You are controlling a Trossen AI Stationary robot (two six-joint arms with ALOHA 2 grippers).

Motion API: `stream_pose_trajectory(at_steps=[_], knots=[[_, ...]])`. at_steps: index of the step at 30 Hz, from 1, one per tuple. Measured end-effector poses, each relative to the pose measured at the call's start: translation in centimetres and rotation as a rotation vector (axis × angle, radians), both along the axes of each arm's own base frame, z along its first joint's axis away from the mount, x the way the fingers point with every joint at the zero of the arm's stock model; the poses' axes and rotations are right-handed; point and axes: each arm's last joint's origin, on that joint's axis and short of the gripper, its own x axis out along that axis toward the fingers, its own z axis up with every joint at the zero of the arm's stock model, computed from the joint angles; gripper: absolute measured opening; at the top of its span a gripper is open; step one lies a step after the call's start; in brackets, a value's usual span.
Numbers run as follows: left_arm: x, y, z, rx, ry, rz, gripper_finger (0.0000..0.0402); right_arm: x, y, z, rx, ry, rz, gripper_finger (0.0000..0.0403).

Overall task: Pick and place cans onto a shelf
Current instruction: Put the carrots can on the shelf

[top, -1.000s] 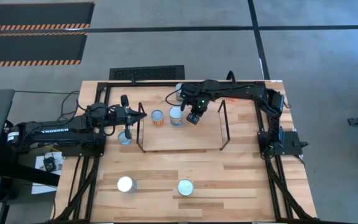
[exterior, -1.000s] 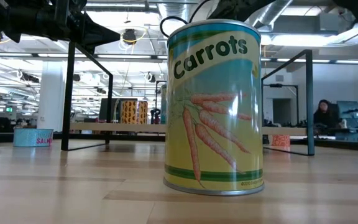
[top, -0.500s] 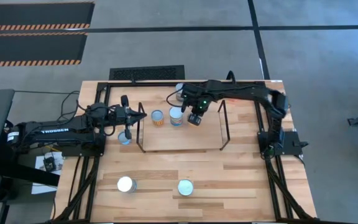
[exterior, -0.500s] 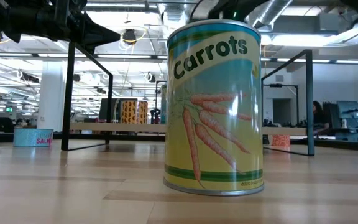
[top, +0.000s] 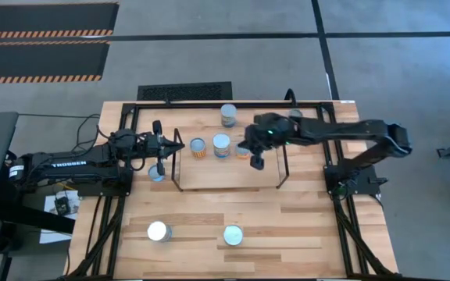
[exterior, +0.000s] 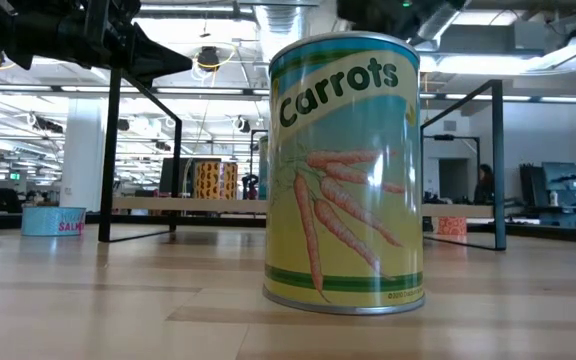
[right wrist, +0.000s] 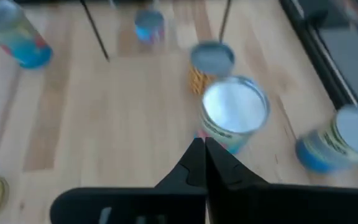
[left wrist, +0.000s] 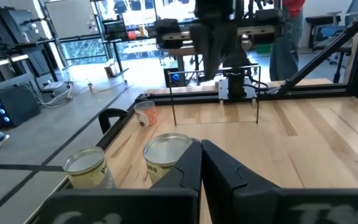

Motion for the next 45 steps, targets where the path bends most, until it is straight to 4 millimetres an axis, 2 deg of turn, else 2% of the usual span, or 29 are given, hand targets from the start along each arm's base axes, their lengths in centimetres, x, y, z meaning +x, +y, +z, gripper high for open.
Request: stream_pose_trajectory(at_steps=[5, 8, 15, 21, 26, 34, 40, 45], knots=[[0.0, 0.0, 0.0, 0.002, 0.000, -0.001, 0.0000, -1.7, 2.4, -0.7, -0.019, -0.174, 0.075, 0.0005], [0.0, 0.0, 0.0, 0.002, 0.001, -0.001, 0.0000, -2.2, 4.3, -0.4, -0.020, -0.245, 0.130, 0.0004], [0.3, 0.1, -0.2, 0.007, 0.013, -0.001, 0.0000, -2.5, 8.8, -0.4, -0.067, -0.268, 0.168, 0.0005], [0.3, 0.1, -0.3, 0.005, 0.020, -0.001, 0.0000, -2.0, 11.5, -0.9, -0.028, -0.264, 0.177, 0.0004], [0.3, 0.1, -0.3, -0.003, 0.023, -0.001, 0.0000, -1.0, 14.1, -1.2, -0.009, -0.169, 0.160, 0.0004], [0.3, -0.1, -0.4, -0.007, 0.035, -0.012, 0.0000, 1.1, 19.9, -1.8, 0.076, 0.051, 0.192, 0.0006], [0.4, -0.6, -0.3, -0.001, 0.022, -0.061, 0.0000, 2.1, 24.0, -3.8, 0.089, 0.213, 0.199, 0.0010], [0.5, -0.9, -0.3, 0.003, 0.021, -0.081, 0.0000, 2.6, 26.9, -5.0, 0.052, 0.283, 0.248, 0.0039]])
